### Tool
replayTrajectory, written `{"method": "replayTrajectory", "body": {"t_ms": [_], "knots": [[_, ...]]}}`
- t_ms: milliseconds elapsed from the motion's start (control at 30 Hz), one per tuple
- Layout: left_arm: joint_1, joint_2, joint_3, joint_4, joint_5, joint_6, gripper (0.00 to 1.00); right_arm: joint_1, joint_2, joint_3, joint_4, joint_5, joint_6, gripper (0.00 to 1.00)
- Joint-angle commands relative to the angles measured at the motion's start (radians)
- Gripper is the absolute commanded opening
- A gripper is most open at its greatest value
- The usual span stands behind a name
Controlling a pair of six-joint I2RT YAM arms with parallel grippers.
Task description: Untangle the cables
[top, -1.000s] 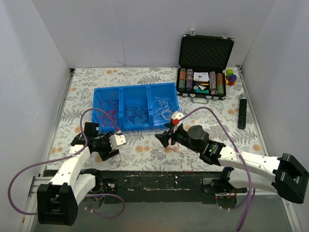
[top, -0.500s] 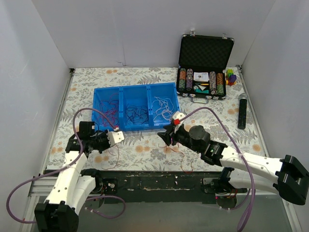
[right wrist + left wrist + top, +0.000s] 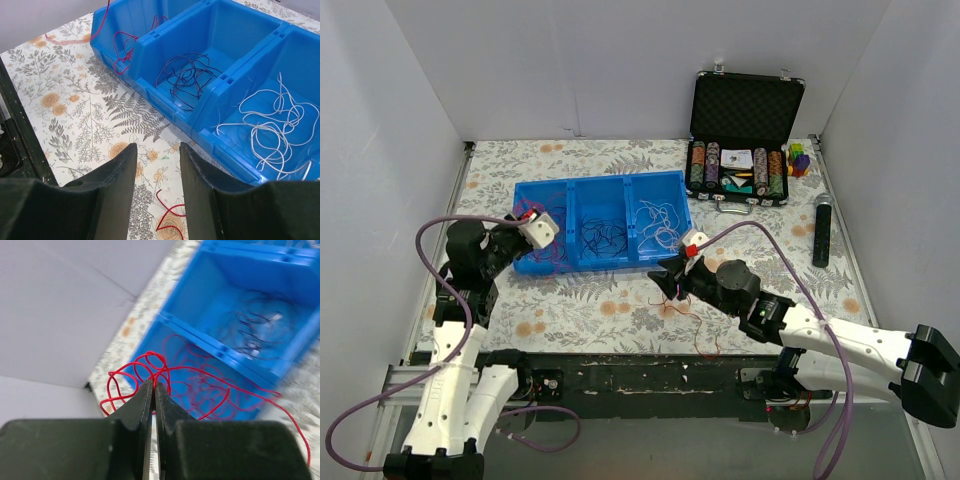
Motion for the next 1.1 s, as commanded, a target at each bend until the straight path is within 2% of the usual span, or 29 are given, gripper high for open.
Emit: {"method": "replayTrajectory", "body": {"t_ms": [0, 233, 467, 533, 567, 700, 800, 900, 1067], "knots": [[0.000, 0.026, -0.025, 0.274, -0.156, -0.040, 0.00, -0.001, -0.041, -0.012, 0.043, -0.001, 0.006, 0.46], [0.000, 0.095, -0.090, 0.383, -0.137, -0.059, 0.00, 0.001, -0.067, -0.033, 0.045, 0.010, 0.016, 0.44], [0.000, 0.273, -0.072, 0.466, -0.201, -0.146, 0.02, -0.001, -0.079, -0.050, 0.054, 0.036, 0.020, 0.45], [0.000, 0.296, -0.056, 0.459, -0.172, -0.152, 0.21, -0.001, -0.082, -0.050, 0.048, 0.052, 0.019, 0.50], [0.000, 0.298, -0.045, 0.447, -0.149, -0.158, 0.37, -0.001, -0.088, -0.049, 0.042, 0.058, 0.019, 0.54], [0.000, 0.271, -0.018, 0.365, -0.095, -0.142, 0.70, -0.002, -0.107, -0.036, 0.008, 0.081, 0.019, 0.63], [0.000, 0.220, -0.004, 0.304, -0.069, -0.131, 0.78, -0.002, -0.094, 0.005, -0.087, 0.111, 0.023, 0.66], [0.000, 0.148, 0.017, 0.238, -0.017, -0.137, 0.79, -0.002, -0.075, 0.037, -0.226, 0.173, 0.080, 0.73], [-0.003, 0.042, 0.056, 0.080, 0.124, -0.134, 0.82, -0.001, -0.058, 0.040, -0.470, 0.252, 0.225, 0.76]]}}
